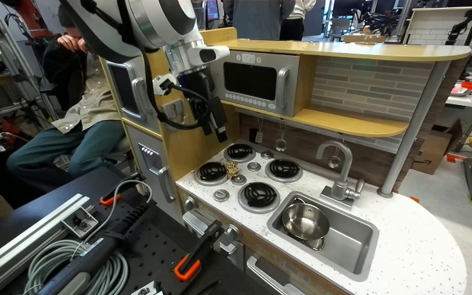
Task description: Pick the stuffed animal on the stove and put it in the pot
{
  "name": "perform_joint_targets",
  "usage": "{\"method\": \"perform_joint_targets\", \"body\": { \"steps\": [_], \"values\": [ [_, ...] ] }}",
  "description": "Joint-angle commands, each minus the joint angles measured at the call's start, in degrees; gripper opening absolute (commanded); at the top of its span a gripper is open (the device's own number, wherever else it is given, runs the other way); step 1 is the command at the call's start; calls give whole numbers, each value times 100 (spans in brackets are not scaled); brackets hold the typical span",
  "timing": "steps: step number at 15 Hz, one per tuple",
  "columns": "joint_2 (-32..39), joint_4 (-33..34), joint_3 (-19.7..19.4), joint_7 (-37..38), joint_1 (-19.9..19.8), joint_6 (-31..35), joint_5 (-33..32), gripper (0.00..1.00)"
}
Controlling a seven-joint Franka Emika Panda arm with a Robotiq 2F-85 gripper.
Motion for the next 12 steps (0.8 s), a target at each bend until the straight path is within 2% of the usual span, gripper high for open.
{"method": "perform_joint_targets", "body": {
  "steps": [1, 6, 10, 12],
  "values": [
    [969, 513, -378, 611, 466, 753, 36, 100],
    [2085, 1363, -627, 467, 846, 1398, 950, 100],
    [2892, 2113, -1129, 444, 1335, 2006, 1317, 100],
    [3250, 2456, -1327, 395, 1543, 2092, 1499, 100]
  ]
}}
